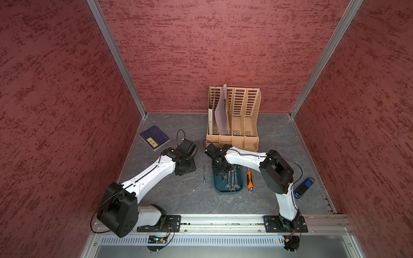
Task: Take out the wrench from the storage box
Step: Pick up the wrench from the storage box, then place the wrench at the center of the board.
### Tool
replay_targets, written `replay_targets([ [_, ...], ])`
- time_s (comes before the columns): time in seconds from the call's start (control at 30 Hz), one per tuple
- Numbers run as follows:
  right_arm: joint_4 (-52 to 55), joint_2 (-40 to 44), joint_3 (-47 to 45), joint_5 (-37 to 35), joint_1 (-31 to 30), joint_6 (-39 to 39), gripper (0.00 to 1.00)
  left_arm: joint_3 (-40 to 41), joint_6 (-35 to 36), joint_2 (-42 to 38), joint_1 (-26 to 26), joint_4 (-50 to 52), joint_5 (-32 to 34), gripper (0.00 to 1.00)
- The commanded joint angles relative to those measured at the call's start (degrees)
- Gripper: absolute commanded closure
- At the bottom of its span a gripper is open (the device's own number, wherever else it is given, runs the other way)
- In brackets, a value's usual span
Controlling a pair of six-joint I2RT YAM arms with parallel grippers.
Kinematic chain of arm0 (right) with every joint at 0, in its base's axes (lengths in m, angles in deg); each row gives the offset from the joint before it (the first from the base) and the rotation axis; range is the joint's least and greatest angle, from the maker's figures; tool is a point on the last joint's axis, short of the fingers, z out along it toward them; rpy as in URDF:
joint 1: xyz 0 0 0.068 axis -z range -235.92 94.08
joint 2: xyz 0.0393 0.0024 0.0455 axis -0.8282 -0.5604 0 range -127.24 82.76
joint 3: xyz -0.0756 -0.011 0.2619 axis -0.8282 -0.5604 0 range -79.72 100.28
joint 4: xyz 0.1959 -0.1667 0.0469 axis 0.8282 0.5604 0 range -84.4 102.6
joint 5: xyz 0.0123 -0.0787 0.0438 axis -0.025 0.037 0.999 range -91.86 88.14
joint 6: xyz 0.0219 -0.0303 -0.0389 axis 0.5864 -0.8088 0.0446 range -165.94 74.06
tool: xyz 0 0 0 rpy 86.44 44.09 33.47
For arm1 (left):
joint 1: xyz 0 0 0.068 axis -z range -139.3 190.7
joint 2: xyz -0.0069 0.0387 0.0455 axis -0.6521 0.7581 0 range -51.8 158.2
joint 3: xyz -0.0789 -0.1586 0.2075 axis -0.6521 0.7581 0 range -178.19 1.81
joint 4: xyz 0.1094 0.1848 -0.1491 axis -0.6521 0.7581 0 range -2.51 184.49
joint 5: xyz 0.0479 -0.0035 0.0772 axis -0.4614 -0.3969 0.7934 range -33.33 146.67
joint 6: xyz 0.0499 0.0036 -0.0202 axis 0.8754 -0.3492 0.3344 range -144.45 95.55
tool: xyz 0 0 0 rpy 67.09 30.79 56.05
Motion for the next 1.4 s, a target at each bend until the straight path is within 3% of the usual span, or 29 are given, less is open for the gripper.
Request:
replay_targets([
  [0.0,0.2,-4.1,-1.2,-1.9,-0.2,-1.4,0.86,-0.8,-0.4,0.8,0.2,-0.4,0.2,0.56],
  [0.2,0.2,-2.3,-0.7,-0.9,-0.2,-1.6,0.87,-0.7,-0.4,0.4,0.2,0.0,0.5,0.56],
  [0.83,8.2,14.7,3.6,-2.4,1.9,-3.8,0.87,-1.4,-0.1,0.0,0.2,0.9,0.8,0.56],
  [1.07,11.0,21.5,1.7,-2.4,5.7,-5.4,0.85,-2.0,0.1,0.1,0.2,1.2,0.9,0.55],
  [1.37,8.1,30.9,-10.7,-0.9,15.2,-8.1,0.84,-2.4,0.2,0.4,0.2,1.1,0.6,0.55],
])
